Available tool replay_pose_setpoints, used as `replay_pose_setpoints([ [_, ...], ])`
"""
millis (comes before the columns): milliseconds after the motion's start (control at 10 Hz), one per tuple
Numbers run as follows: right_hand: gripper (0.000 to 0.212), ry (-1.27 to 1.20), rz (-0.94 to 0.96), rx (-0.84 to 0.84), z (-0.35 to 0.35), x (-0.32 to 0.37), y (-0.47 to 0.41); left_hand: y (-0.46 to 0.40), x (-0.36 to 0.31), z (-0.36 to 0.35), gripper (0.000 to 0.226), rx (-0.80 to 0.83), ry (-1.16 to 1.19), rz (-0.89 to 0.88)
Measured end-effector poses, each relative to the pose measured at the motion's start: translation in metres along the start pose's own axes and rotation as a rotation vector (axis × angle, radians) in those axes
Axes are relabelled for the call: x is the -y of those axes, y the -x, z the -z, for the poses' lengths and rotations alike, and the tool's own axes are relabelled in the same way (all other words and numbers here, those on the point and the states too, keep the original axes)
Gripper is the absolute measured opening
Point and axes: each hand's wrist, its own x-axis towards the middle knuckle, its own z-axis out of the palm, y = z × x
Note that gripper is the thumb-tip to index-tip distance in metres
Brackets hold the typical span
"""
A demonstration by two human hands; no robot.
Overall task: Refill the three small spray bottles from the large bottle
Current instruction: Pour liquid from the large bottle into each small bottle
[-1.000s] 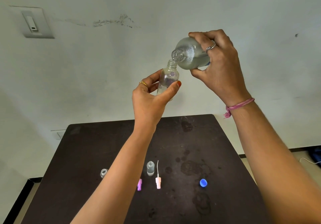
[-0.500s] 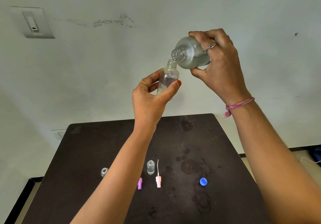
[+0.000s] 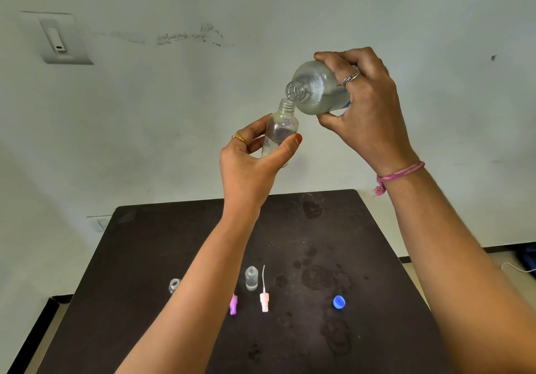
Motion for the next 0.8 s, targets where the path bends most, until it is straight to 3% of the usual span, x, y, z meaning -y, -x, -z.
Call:
replay_pose_setpoints([
  [800, 0.072, -0.002, 0.008, -0.009, 0.0037, 0.0028, 0.001, 0.0027, -0.0015, 0.0015, 0.052, 0.001, 0.014, 0.001],
])
